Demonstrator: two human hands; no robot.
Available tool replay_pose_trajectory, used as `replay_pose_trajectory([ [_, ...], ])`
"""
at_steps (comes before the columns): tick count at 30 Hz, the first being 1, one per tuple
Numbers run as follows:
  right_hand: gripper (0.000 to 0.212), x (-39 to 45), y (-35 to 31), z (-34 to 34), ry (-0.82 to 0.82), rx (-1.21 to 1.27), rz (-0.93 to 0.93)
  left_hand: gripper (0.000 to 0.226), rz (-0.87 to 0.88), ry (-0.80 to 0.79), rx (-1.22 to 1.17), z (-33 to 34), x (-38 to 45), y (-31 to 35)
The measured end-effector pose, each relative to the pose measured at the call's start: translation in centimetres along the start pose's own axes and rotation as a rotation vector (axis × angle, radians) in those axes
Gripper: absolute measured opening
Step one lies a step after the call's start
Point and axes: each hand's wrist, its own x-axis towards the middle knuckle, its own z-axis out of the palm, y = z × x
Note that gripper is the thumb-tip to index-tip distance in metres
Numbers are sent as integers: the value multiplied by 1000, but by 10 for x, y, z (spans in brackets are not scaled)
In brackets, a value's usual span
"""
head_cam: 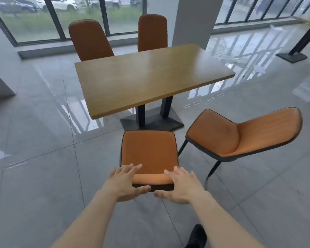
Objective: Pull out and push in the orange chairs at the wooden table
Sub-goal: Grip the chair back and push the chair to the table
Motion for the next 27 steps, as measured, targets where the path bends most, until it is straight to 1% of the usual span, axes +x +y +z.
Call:
replay_pose_trajectory([
  [2, 111, 1, 2, 5, -2, -12, 0, 116, 26, -45, 13, 5, 0, -1],
  [6, 100, 10, 10, 24, 34, 15, 0, 113, 32, -49, 12, 19, 0, -6],
  [8, 90, 19, 13, 33, 65, 9, -3, 105, 33, -17, 18, 25, 2, -8],
  [10, 80, 28, 15, 41, 87, 22, 1, 92, 28, 14, 4, 30, 5, -8],
  [12, 76, 34, 17, 46, 89, 24, -4, 77, 34, 42, 2, 33, 9, -10],
  [14, 75, 41, 20, 48, 79, 23, -20, 71, 45, 46, 4, 34, 13, -13],
  [22, 75, 60, 30, 38, 19, 5, -83, 70, 85, 65, 22, 27, 21, -17],
  [27, 73, 70, 34, 31, 51, 8, -116, 77, 84, 89, 27, 22, 28, -13],
])
